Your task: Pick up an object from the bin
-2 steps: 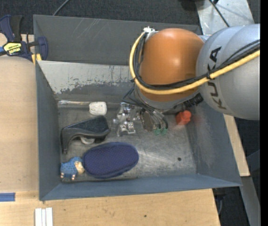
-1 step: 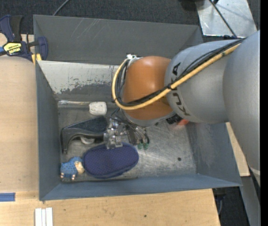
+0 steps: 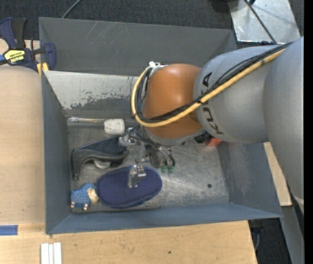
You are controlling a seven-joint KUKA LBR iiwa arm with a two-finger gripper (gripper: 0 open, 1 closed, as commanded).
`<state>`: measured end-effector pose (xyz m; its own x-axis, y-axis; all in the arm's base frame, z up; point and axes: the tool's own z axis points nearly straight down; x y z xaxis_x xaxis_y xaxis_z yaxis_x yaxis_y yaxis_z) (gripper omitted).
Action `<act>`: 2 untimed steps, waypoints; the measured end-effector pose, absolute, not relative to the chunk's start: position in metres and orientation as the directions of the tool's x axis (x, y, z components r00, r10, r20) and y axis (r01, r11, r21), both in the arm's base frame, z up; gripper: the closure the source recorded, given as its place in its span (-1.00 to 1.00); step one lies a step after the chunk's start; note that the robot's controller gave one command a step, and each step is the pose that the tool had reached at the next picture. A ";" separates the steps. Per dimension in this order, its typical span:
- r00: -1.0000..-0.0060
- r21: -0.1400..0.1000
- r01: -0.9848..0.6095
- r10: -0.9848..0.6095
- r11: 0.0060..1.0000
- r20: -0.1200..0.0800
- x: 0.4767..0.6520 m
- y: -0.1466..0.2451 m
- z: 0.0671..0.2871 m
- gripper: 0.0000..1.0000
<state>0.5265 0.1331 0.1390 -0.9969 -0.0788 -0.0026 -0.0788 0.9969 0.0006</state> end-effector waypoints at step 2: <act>-0.976 0.000 -0.217 -0.217 0.976 -0.001 0.597 0.175 0.076 1.00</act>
Offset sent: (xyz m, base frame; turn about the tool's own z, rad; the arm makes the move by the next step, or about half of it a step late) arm 0.0678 0.0419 -0.0683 -0.1398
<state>0.5966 0.1745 0.0758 -0.9762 -0.2167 -0.0009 -0.2167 0.9762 -0.0001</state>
